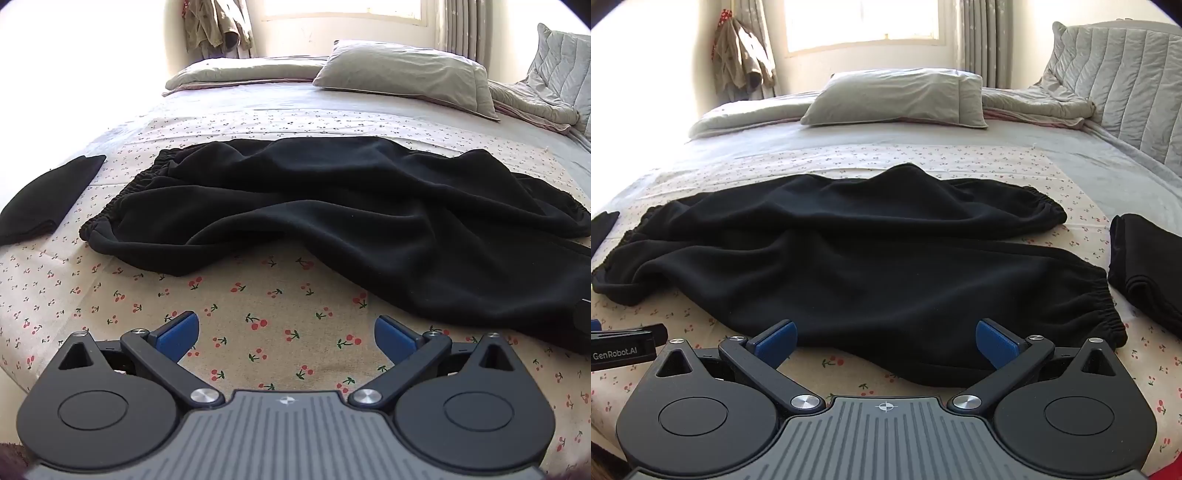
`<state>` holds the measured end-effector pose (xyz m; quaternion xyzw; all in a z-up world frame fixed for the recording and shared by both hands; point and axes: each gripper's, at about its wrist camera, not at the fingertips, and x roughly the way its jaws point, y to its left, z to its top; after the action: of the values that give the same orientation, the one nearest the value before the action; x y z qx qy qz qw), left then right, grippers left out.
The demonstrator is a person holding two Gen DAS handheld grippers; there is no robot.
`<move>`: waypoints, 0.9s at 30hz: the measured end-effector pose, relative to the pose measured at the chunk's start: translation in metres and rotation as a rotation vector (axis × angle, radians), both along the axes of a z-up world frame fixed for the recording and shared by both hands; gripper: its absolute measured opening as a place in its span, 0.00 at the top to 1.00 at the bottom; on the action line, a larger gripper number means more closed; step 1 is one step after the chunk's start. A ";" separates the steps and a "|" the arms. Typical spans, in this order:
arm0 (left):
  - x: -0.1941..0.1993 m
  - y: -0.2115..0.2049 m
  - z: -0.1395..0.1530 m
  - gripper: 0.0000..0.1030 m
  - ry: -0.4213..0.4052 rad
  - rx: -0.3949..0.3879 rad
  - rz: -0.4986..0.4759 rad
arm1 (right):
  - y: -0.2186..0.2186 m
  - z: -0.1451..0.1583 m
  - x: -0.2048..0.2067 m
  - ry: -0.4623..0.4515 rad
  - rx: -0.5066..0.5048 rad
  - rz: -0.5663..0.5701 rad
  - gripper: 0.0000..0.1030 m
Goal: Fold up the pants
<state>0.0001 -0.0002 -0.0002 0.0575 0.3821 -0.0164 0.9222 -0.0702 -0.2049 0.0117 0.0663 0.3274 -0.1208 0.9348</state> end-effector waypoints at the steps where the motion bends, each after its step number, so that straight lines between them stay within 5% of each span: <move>1: 0.000 -0.001 0.000 0.00 0.007 0.009 -0.003 | 0.001 0.000 0.000 -0.002 -0.002 -0.003 0.00; 27: 0.005 -0.003 -0.003 0.00 0.012 -0.003 -0.006 | 0.002 -0.003 0.004 0.015 0.009 0.004 0.00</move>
<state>0.0050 -0.0028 -0.0037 0.0571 0.3876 -0.0204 0.9198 -0.0659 -0.2032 0.0085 0.0691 0.3350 -0.1181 0.9322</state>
